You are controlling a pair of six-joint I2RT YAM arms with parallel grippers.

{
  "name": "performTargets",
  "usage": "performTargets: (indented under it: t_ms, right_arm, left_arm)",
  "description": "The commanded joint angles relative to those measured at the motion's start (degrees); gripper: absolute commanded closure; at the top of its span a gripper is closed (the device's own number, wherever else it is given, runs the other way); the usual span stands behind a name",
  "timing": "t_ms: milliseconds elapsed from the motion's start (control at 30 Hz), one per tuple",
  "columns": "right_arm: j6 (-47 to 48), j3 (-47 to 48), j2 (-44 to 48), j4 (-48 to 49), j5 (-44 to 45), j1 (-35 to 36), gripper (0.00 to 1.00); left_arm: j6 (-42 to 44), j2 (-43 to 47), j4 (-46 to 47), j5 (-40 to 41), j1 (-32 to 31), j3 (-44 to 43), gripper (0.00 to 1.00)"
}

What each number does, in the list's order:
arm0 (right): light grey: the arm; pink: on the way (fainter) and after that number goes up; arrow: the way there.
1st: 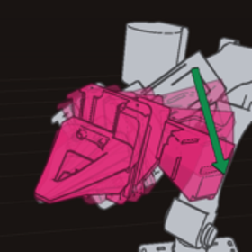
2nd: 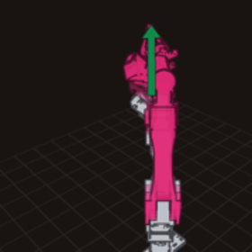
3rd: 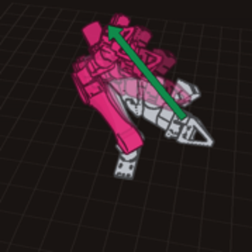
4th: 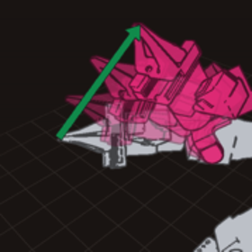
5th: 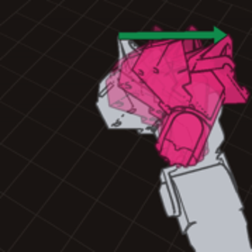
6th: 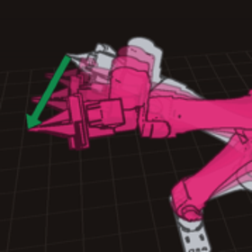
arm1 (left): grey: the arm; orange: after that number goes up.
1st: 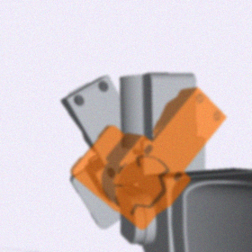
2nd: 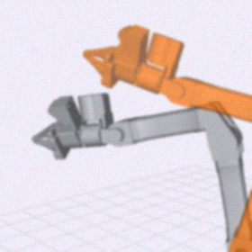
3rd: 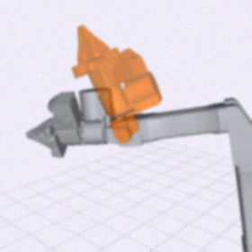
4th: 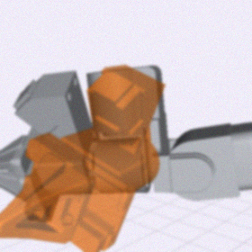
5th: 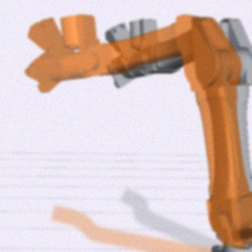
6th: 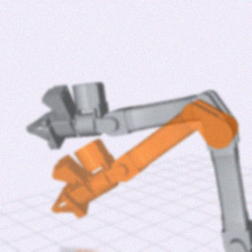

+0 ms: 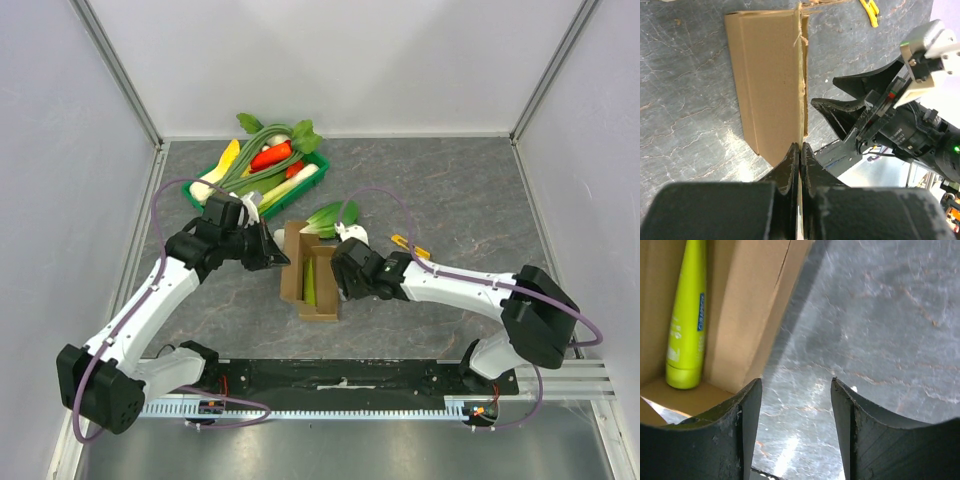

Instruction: Unpack the express box

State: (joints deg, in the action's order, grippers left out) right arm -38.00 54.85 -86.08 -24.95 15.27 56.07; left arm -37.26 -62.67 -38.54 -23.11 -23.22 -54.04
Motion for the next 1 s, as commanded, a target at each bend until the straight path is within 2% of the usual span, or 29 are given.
performTargets:
  t_ms: [0,133,233,300,433,633,800,967]
  right_arm:
    - [-3.3,-1.7,3.1,-1.9,4.2,-0.1,0.37]
    - [-3.8,0.2,7.9,-2.0,6.8,0.0,0.37]
    - [-1.5,3.1,9.0,-1.1,5.6,0.1,0.36]
    - [0.1,5.4,8.7,0.4,3.6,0.0,0.36]
    - [2.5,8.3,4.1,2.1,-0.5,0.1,0.36]
    - [2.1,9.9,-3.2,3.0,-4.0,1.5,0.38]
    - [1.7,9.7,-8.3,4.2,-7.6,1.7,0.43]
    - [1.6,8.6,-10.9,6.7,-11.1,2.0,0.43]
  left_arm:
    - [4.3,1.0,-1.7,-2.6,0.1,-2.4,0.98]
    - [5.5,0.7,-3.0,-2.5,0.1,-2.5,0.98]
    - [5.5,1.2,-3.8,-1.2,0.1,-2.7,0.98]
    - [5.5,1.5,-4.3,-0.2,0.1,-2.8,0.94]
    - [4.2,2.2,-5.6,1.7,0.1,-2.4,0.89]
    - [0.4,5.5,-7.1,3.7,0.2,0.9,0.88]
    - [-1.1,8.4,-7.6,5.8,0.3,3.0,0.96]
    - [-1.9,9.1,-7.5,5.6,0.3,4.7,0.98]
